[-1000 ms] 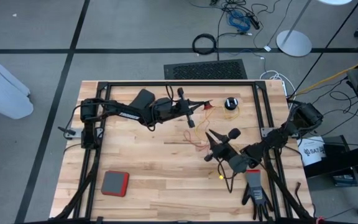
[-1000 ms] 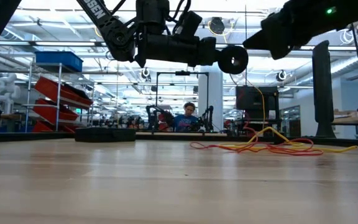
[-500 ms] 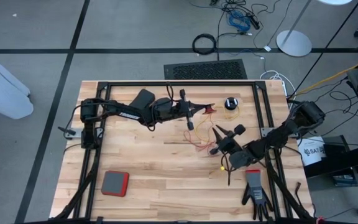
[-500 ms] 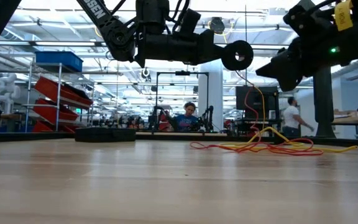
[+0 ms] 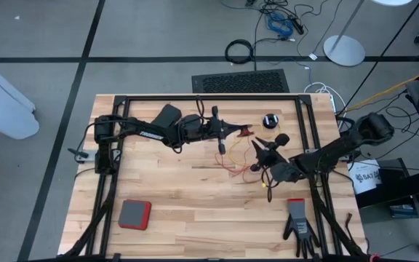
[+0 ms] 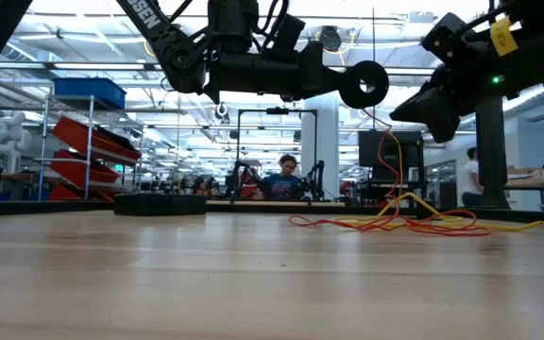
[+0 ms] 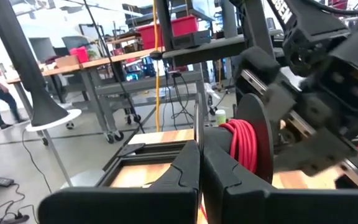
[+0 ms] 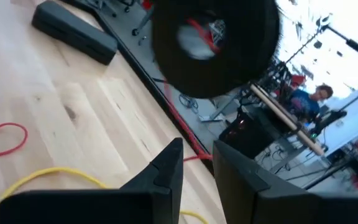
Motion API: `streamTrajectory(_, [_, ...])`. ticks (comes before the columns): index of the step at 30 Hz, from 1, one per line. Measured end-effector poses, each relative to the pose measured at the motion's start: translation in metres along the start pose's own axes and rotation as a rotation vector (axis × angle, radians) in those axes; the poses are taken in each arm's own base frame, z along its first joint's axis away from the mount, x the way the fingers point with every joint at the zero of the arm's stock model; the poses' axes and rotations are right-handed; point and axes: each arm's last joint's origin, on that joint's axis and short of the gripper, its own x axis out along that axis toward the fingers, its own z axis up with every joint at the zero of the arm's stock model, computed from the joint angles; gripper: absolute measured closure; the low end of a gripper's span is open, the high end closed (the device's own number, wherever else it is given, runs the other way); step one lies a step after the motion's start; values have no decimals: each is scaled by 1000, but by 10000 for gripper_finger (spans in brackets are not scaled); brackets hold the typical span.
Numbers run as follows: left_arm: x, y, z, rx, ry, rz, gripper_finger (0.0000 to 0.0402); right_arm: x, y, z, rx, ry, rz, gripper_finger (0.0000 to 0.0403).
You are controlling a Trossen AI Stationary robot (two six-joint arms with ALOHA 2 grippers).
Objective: Coil cords
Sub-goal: Coil the red wire on the spool
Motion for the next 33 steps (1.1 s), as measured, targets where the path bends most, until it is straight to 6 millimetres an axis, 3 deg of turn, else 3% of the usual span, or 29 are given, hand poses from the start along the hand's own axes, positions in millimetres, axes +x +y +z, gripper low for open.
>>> streamTrajectory(5, [0,-1,0,-23,-3,-22,401,-4,-9,-22,182,4,25,330])
streamTrajectory(10, [0,-1,0,-23,-3,-27,401,-7,-15,-59,478,-1,204,330])
streamTrajectory(13, [0,-2,0,-29,-9,-55,401,-6,-20,-72,596,-41,294,330])
streamTrajectory(26, [0,-7,1,-76,-28,-189,401,10,-28,-60,529,-87,266,330])
streamTrajectory(33, [-1,-8,5,-94,-49,-254,401,15,-29,-60,543,-92,351,330])
